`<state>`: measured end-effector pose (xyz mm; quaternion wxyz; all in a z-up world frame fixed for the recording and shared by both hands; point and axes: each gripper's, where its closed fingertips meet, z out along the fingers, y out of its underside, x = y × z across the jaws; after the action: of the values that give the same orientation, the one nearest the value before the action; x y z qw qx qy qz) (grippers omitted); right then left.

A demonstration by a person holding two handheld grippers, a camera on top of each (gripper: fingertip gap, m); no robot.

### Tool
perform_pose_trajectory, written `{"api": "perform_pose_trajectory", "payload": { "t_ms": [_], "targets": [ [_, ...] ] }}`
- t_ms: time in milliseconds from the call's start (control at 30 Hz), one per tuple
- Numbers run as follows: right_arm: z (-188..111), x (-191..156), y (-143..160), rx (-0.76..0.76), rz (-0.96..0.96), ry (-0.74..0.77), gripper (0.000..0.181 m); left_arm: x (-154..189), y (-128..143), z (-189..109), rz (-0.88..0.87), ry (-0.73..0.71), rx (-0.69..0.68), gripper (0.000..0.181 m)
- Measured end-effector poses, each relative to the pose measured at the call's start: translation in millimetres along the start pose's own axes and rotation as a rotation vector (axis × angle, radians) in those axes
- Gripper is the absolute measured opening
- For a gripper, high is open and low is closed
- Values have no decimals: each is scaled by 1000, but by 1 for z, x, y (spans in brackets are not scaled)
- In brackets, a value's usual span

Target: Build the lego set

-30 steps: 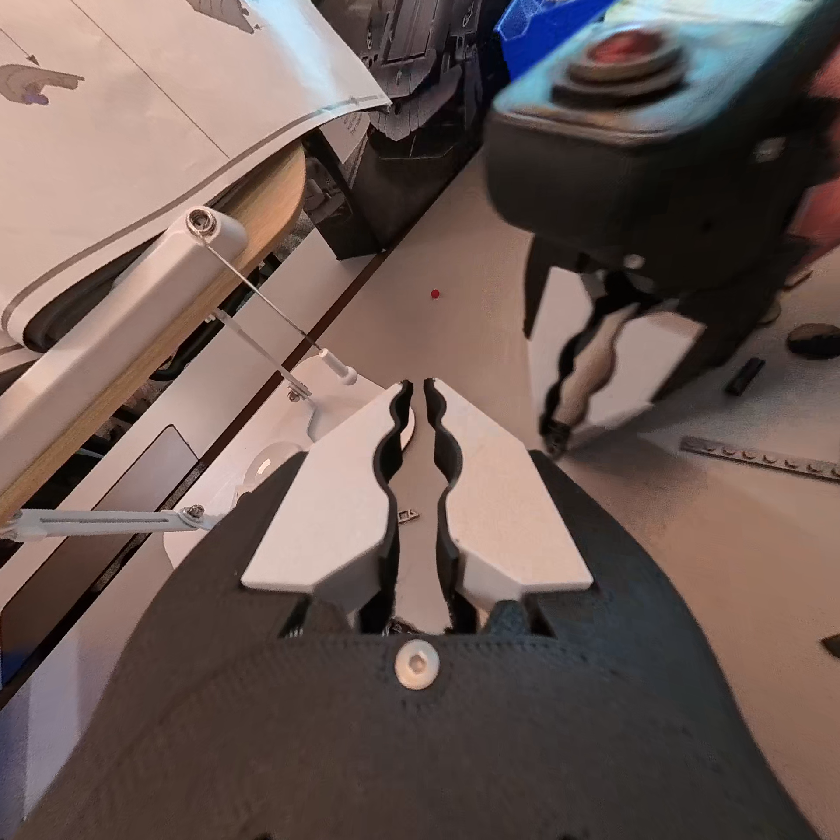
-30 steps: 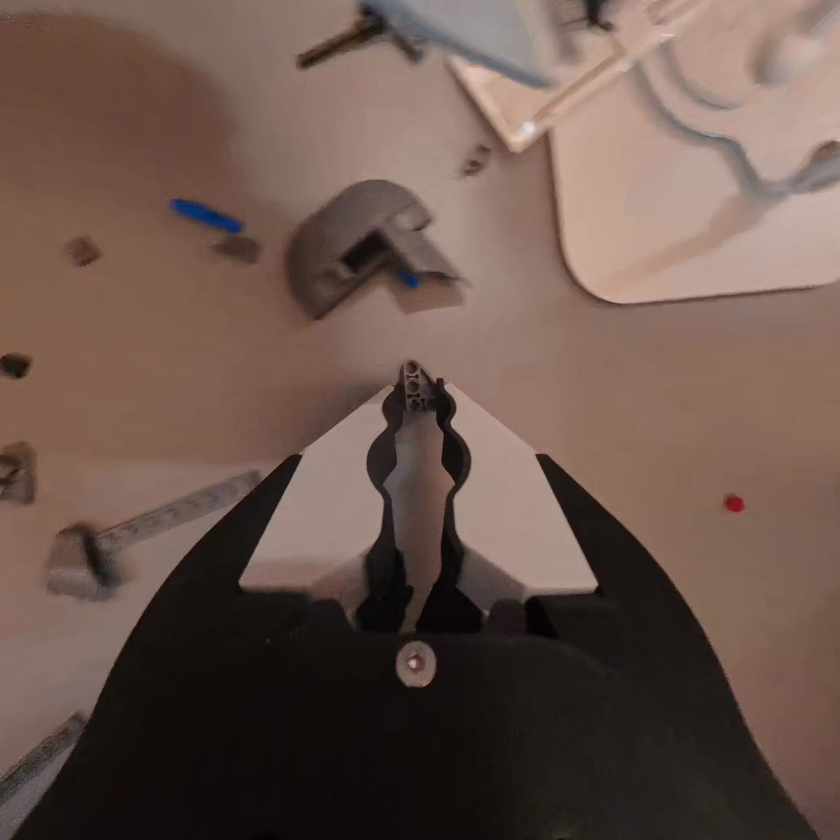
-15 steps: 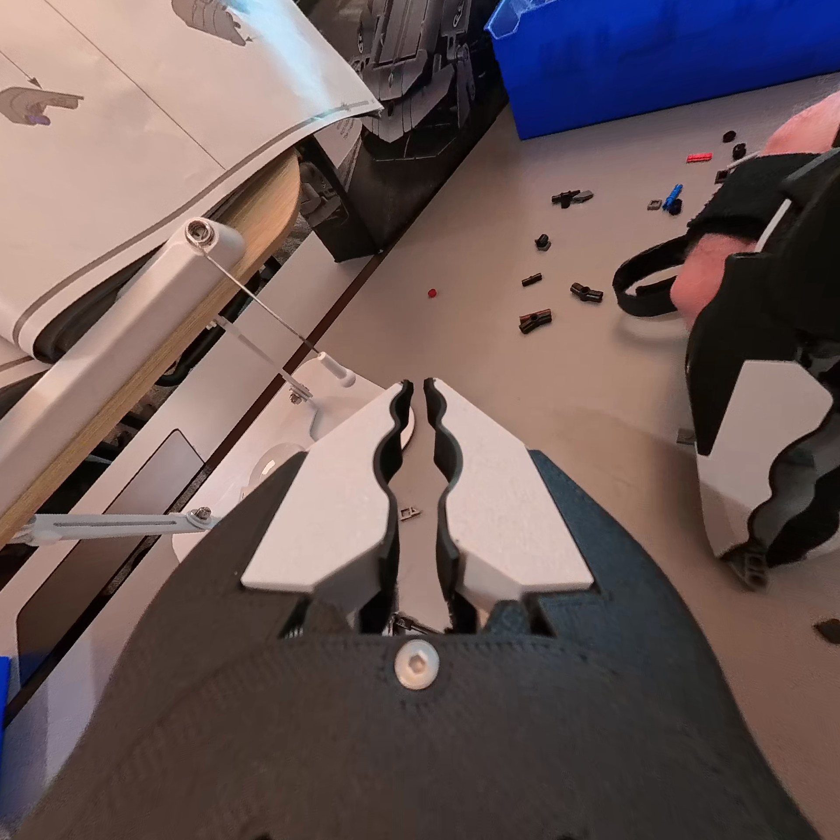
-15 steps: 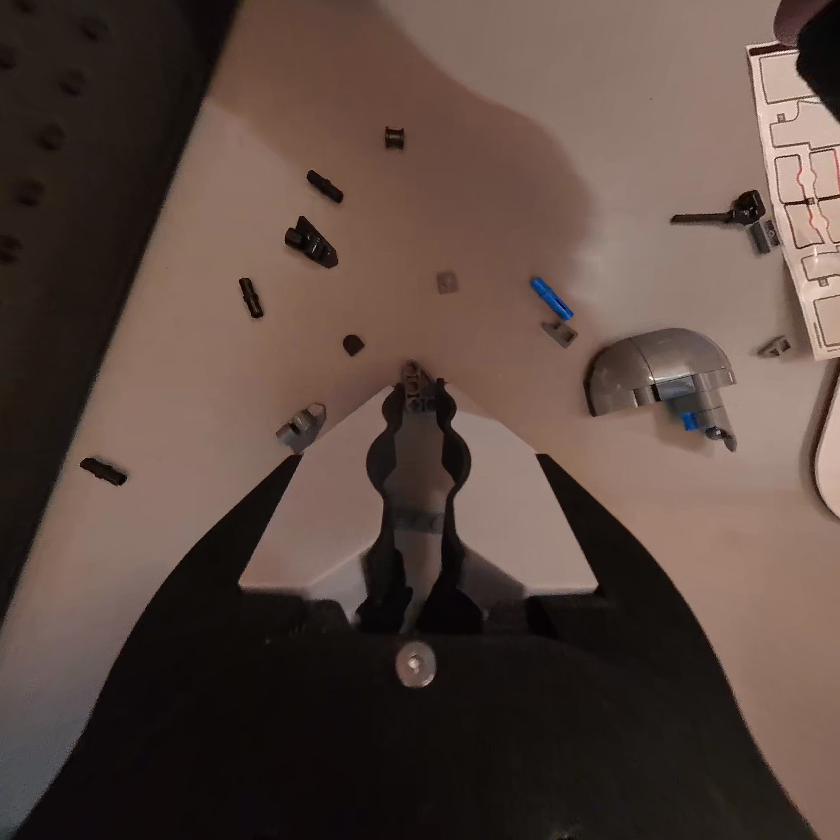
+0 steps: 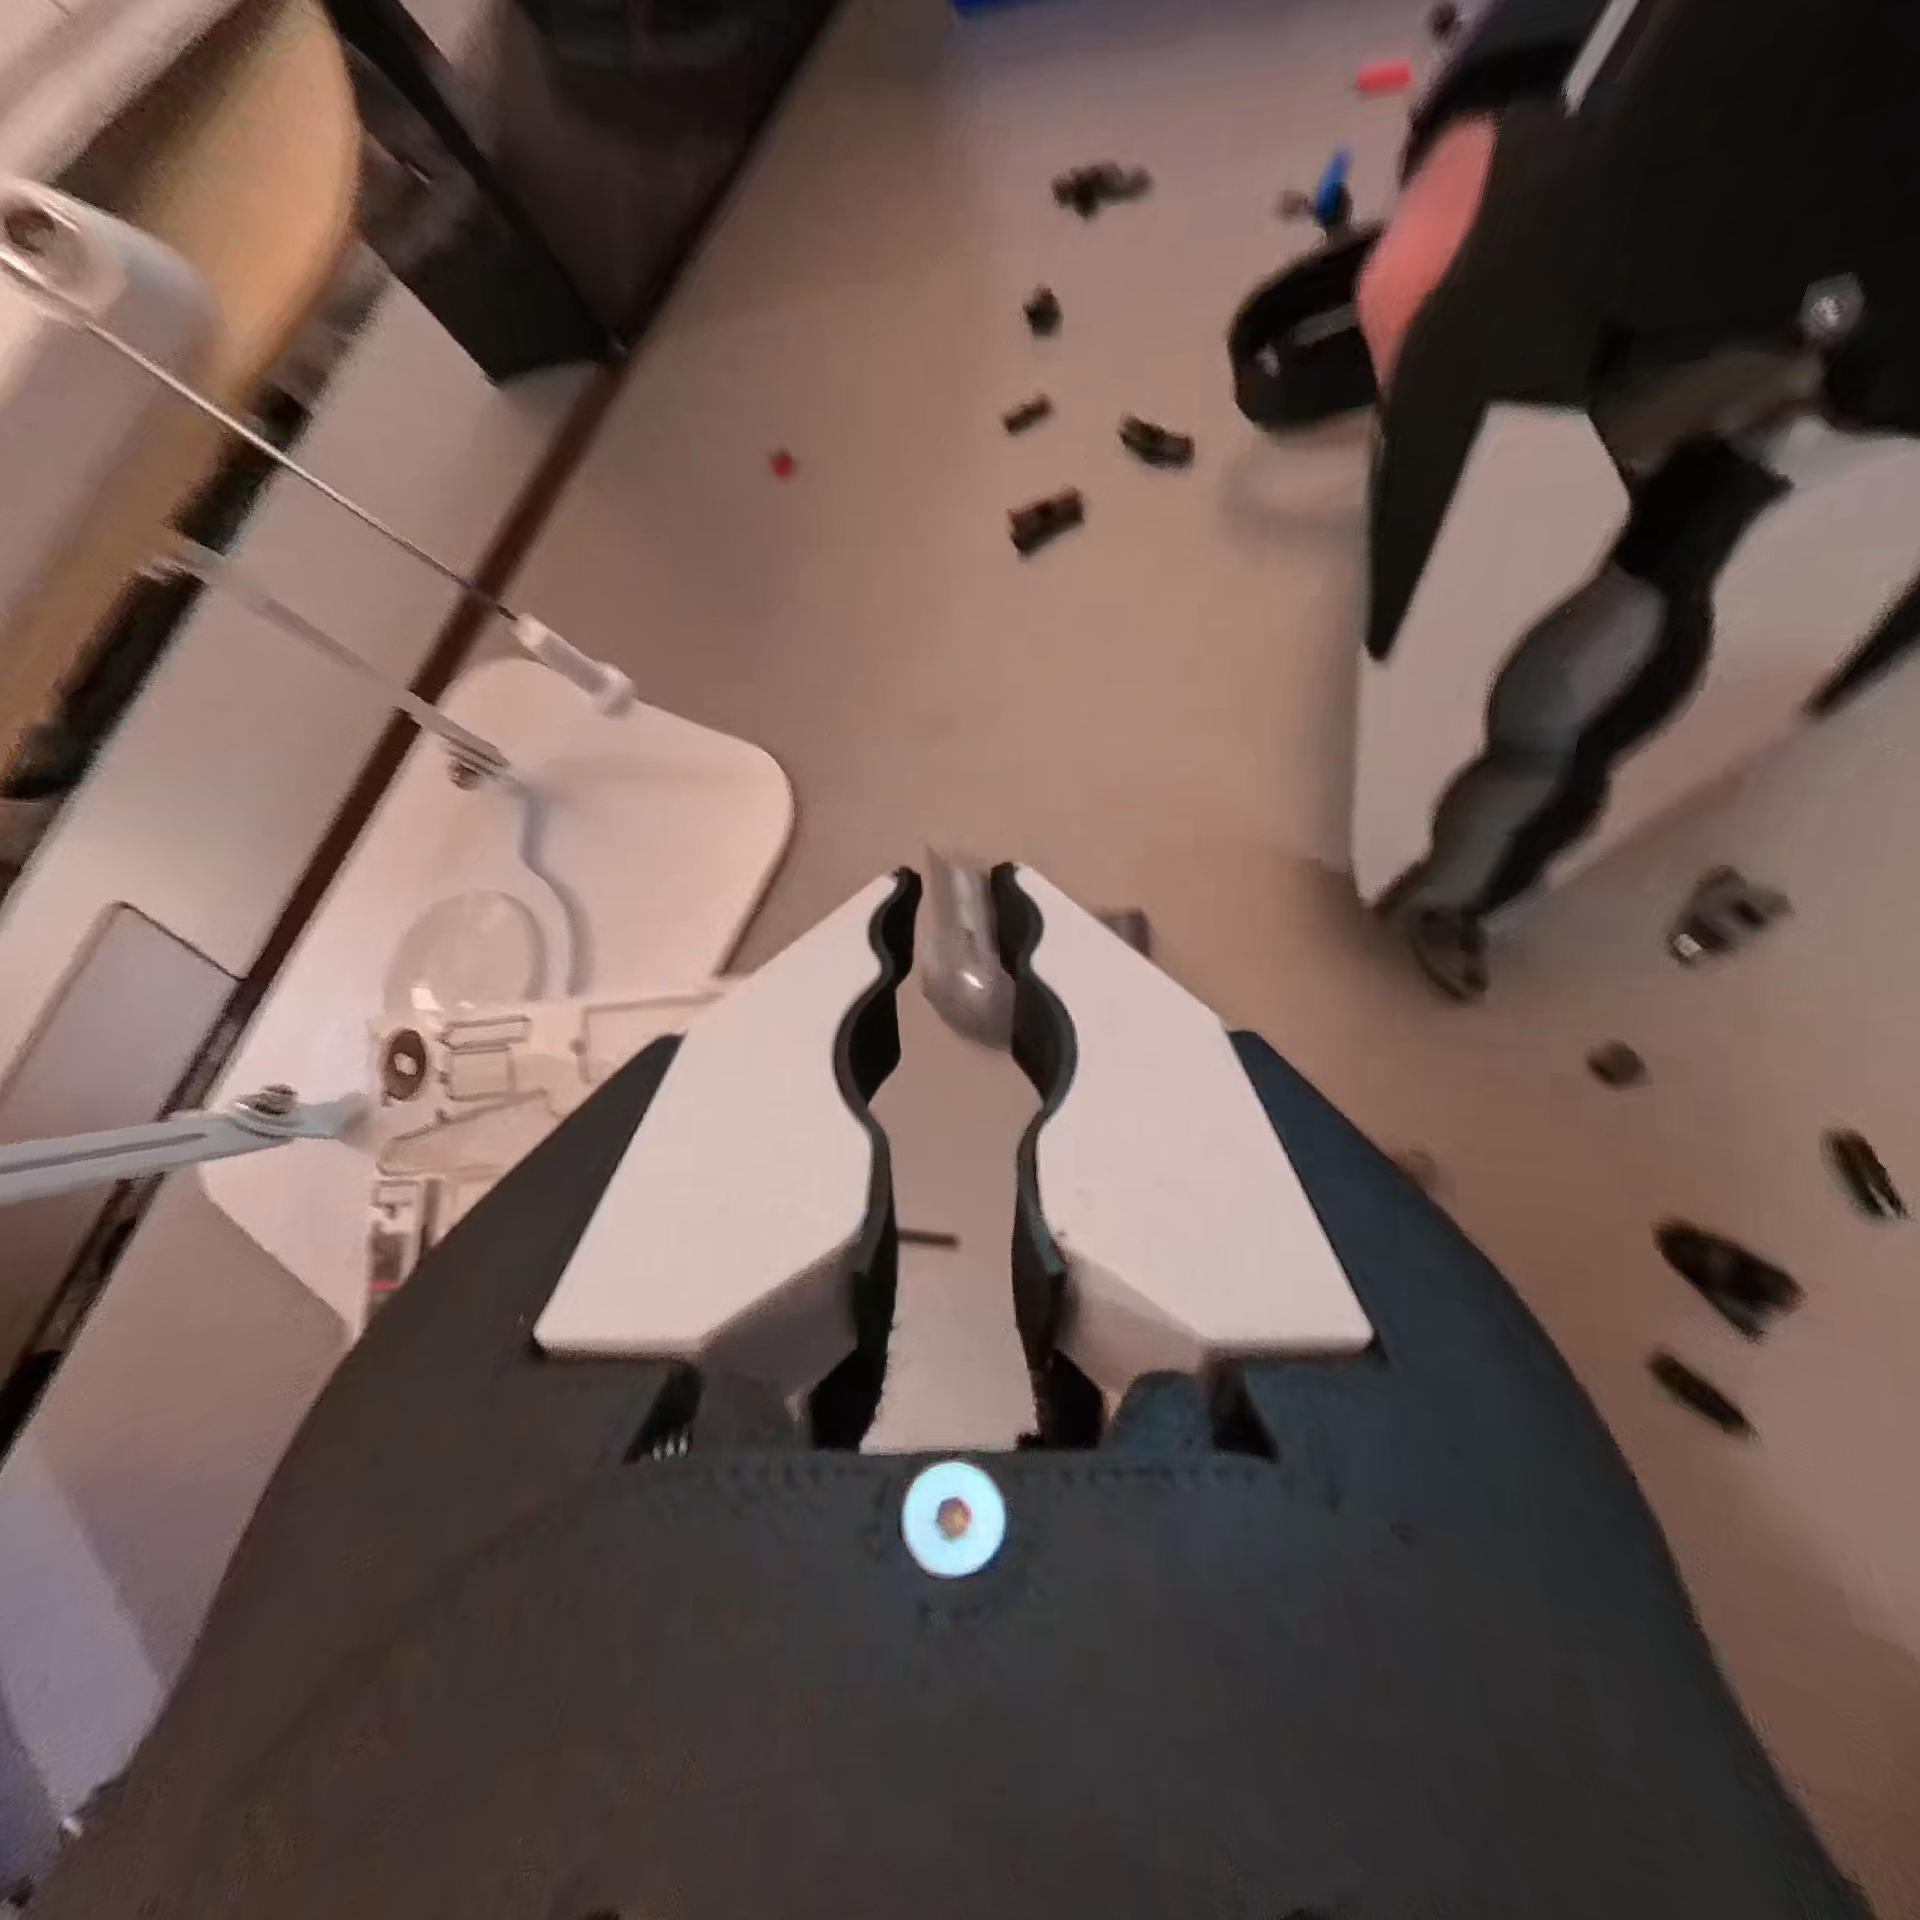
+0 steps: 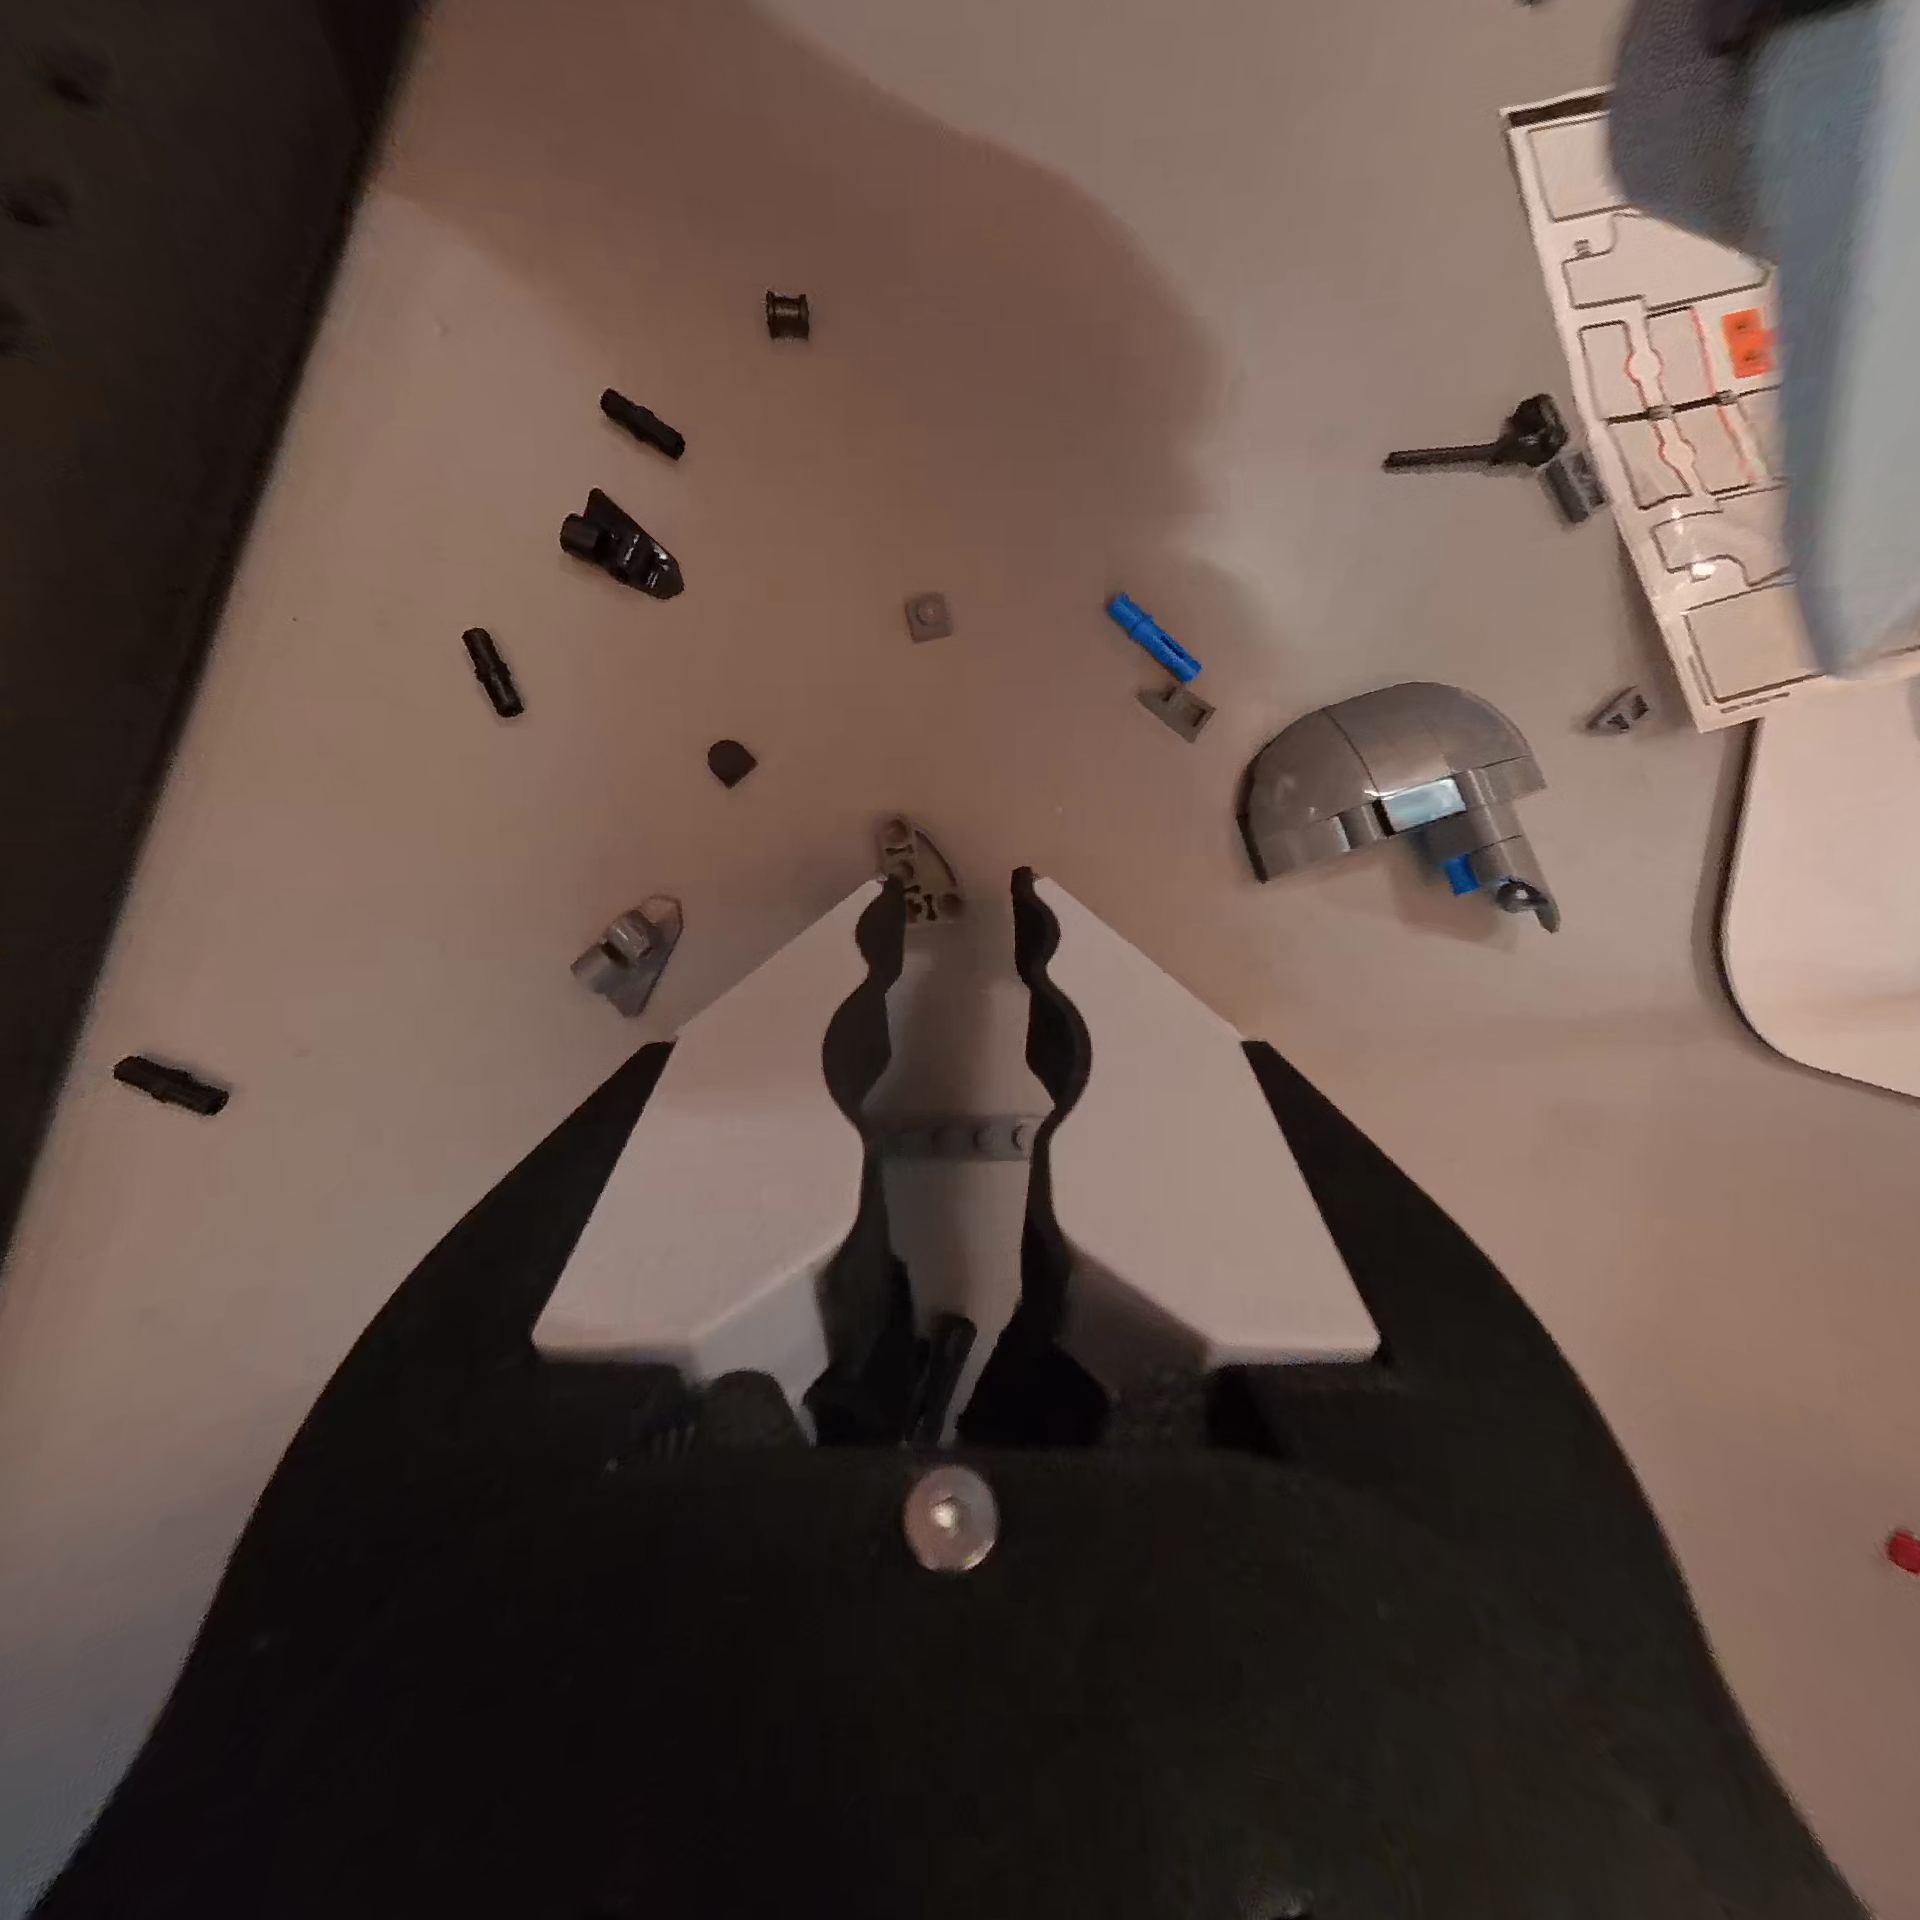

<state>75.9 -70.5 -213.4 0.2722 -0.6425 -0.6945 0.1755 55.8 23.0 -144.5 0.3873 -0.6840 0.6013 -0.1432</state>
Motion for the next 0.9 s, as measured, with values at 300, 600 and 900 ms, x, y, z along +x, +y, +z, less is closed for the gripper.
{"api": "perform_pose_trajectory", "payload": {
  "t_ms": [300,600,900],
  "targets": [
    [-2,12,6,32,29,46,19,64,63,5,-22,343,-354,18],
    [-3,15,9,34,35,57,19,69,75,17,-46,356,-427,15],
    [-6,16,9,42,32,67,18,68,74,20,-61,364,-403,3]
  ]
}}
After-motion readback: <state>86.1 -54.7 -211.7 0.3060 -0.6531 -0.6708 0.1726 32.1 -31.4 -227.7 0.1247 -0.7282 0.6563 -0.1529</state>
